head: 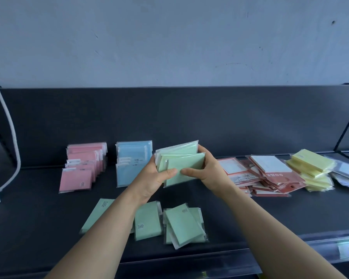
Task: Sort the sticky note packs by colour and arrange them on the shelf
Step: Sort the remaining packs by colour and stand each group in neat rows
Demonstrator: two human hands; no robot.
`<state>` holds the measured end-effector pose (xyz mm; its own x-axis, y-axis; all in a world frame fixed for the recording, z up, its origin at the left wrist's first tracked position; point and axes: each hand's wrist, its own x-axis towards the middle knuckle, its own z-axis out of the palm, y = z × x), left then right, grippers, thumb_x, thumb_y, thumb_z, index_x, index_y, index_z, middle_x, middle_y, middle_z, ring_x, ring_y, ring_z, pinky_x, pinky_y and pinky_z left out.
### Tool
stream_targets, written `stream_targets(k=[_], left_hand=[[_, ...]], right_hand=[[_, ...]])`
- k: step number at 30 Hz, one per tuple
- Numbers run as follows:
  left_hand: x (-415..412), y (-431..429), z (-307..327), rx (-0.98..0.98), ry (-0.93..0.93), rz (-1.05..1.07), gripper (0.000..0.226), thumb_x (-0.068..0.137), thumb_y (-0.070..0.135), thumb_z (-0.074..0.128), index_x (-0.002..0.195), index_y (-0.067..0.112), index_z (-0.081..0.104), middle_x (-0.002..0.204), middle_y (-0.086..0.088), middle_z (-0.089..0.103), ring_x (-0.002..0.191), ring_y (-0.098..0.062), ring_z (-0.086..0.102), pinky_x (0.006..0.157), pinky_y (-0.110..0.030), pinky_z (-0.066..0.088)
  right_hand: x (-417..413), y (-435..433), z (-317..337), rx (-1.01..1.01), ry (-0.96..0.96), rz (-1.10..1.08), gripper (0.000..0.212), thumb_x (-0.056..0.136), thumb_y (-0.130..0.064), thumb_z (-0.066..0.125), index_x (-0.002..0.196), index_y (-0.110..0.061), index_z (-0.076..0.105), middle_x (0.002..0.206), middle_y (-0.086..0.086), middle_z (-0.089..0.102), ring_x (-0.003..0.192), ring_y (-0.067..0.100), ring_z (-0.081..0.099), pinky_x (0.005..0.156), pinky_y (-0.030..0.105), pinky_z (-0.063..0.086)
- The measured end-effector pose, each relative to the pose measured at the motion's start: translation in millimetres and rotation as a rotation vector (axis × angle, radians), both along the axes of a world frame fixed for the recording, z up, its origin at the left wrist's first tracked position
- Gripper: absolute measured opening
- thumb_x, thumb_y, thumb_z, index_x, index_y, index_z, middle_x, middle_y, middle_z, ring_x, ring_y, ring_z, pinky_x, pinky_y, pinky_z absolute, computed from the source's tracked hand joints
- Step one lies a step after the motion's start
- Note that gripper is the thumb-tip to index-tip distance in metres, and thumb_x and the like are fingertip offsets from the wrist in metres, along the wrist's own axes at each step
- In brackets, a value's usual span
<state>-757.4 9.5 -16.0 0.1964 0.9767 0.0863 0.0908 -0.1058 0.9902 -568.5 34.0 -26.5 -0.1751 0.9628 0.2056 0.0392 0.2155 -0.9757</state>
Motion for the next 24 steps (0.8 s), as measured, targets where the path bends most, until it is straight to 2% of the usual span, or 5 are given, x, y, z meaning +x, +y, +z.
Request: stream_targets(k=[7, 11, 14, 18, 24], left_hand=[[3.4, 7.8, -16.5, -0.089, 0.376, 0.187, 0.062, 0.09, 0.028, 0.064, 0.141, 0.024, 0.028, 0.132, 0.003, 0.053, 0.116, -0.018, 0.053, 0.1, -0.034, 0.042], [16.6, 2.0, -13.0, -0.09, 0.466, 0.09, 0.066, 0.098, 0.015, 0.048, 0.147, 0.02, 0.005, 0.107, 0.014, 0.046, 0.091, -0.006, 0.049, 0.074, -0.021, 0.04], [18.8, 4.2, -8.1, -0.052, 0.466, 0.068, 0.065, 0.1, 0.009, 0.043, 0.146, 0.021, -0.001, 0.122, 0.011, 0.038, 0.097, -0.005, 0.042, 0.073, -0.017, 0.035], [15.4, 12.1, -10.2, -0.02, 0.632, 0.082, 0.056, 0.101, 0.012, 0.038, 0.146, 0.02, 0.007, 0.114, 0.004, 0.041, 0.078, -0.006, 0.044, 0.071, -0.023, 0.039], [15.0, 25.2, -17.4, -0.017, 0.63, 0.201, 0.033, 0.1, 0.021, 0.046, 0.132, 0.016, 0.039, 0.12, 0.003, 0.05, 0.099, -0.013, 0.046, 0.083, -0.027, 0.036]], right_hand=[[2.9, 2.6, -25.4, -0.212, -0.019, -0.133, 0.043, 0.075, 0.003, 0.075, 0.109, -0.015, 0.054, 0.103, 0.006, 0.07, 0.093, 0.02, 0.069, 0.086, 0.039, 0.056], [-1.3, 1.6, -27.2, -0.18, -0.084, -0.094, 0.054, 0.077, 0.009, 0.063, 0.119, -0.021, 0.046, 0.11, 0.005, 0.065, 0.103, 0.023, 0.063, 0.092, 0.042, 0.052], [-1.3, 5.4, -26.1, -0.128, -0.182, -0.113, 0.051, 0.078, 0.006, 0.059, 0.118, -0.023, 0.043, 0.11, 0.004, 0.064, 0.103, 0.021, 0.061, 0.091, 0.043, 0.051], [1.9, 11.7, -24.0, -0.183, -0.242, -0.162, 0.051, 0.082, 0.003, 0.054, 0.124, -0.021, 0.039, 0.109, 0.006, 0.061, 0.092, 0.018, 0.058, 0.084, 0.043, 0.052], [-3.6, 21.1, -20.9, -0.208, -0.338, -0.32, 0.036, 0.082, 0.003, 0.046, 0.108, -0.022, 0.047, 0.102, -0.001, 0.062, 0.095, 0.02, 0.059, 0.073, 0.032, 0.05]])
